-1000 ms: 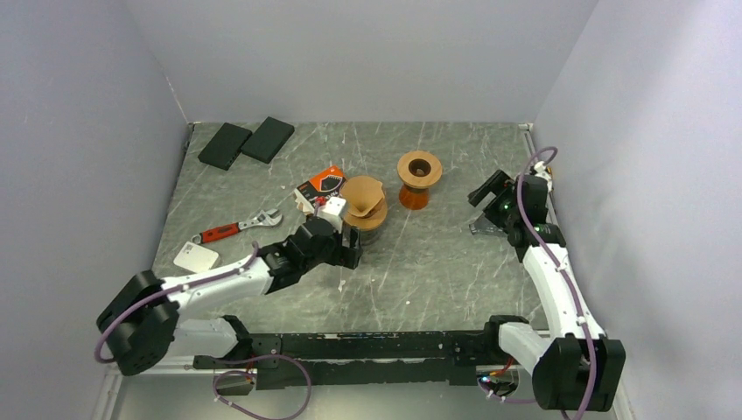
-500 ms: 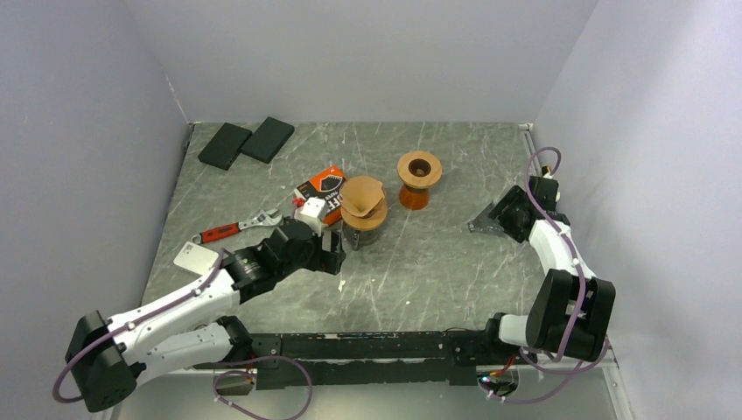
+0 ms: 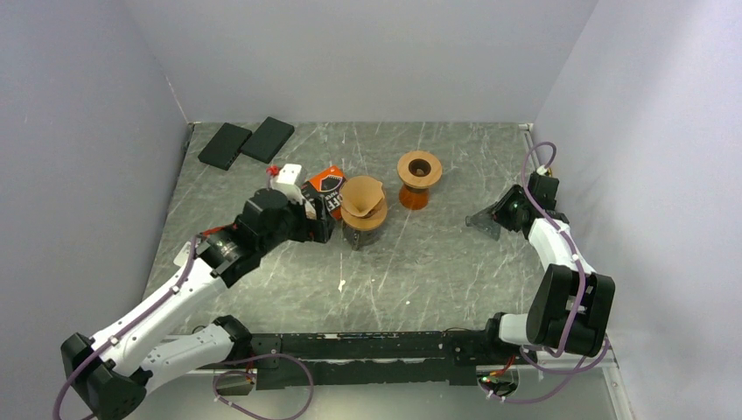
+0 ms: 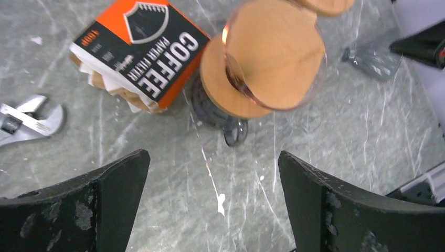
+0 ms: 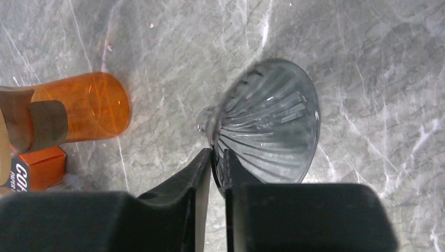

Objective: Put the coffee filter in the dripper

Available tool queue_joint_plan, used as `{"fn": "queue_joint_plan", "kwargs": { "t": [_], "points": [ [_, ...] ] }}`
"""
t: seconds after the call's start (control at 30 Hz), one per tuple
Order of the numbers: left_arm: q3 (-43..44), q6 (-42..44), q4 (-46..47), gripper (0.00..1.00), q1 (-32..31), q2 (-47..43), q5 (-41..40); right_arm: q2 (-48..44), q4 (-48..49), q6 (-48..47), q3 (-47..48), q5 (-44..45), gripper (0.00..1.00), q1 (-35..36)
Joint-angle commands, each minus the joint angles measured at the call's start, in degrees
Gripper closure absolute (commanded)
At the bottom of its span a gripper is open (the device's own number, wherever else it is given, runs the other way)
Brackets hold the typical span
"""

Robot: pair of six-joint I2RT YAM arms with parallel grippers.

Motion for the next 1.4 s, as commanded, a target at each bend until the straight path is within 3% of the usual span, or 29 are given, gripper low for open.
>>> {"fn": "queue_joint_plan", "kwargs": {
  "t": [0.0, 0.07, 0.33, 0.57, 0.73, 0.93, 1.37],
  "points": [
    [5.5, 1.5, -0.6, 0.01, 6.9, 1.2, 6.0, -0.5, 1.4, -2.6, 2.7, -0.5, 0.91, 0.0],
    [8.0, 1.9, -1.9, 0.0, 9.7, 2.7, 6.7, -0.6, 1.0, -3.3, 3.5, -0.9, 1.0, 0.0],
    [13.1, 2.1, -4.8, 0.0, 20.2, 8.2, 7.9, -0.8, -4.7, -5.6, 13.8, -2.7, 1.0, 2.4],
    [12.8, 0.0, -4.3, 0.01, 33.3, 12.6, 17.3, -0.4, -11.7, -7.3, 28.3, 5.5, 1.0, 10.4],
    [11.6, 0.4, -3.1, 0.0, 40.4, 17.2, 22.0, 5.3, -18.2, -10.1, 41.1, 10.6, 1.0, 18.0],
    [11.2, 3.2, -3.5, 0.01, 42.6, 21.5, 17.4, 12.3, -22.5, -12.6, 50.7, 15.9, 1.0, 25.3],
    [12.9, 5.3, -6.3, 0.01, 44.3, 26.2, 19.4, 26.5, -33.9, -17.1, 65.9, 23.3, 1.0, 35.2]
  ]
}}
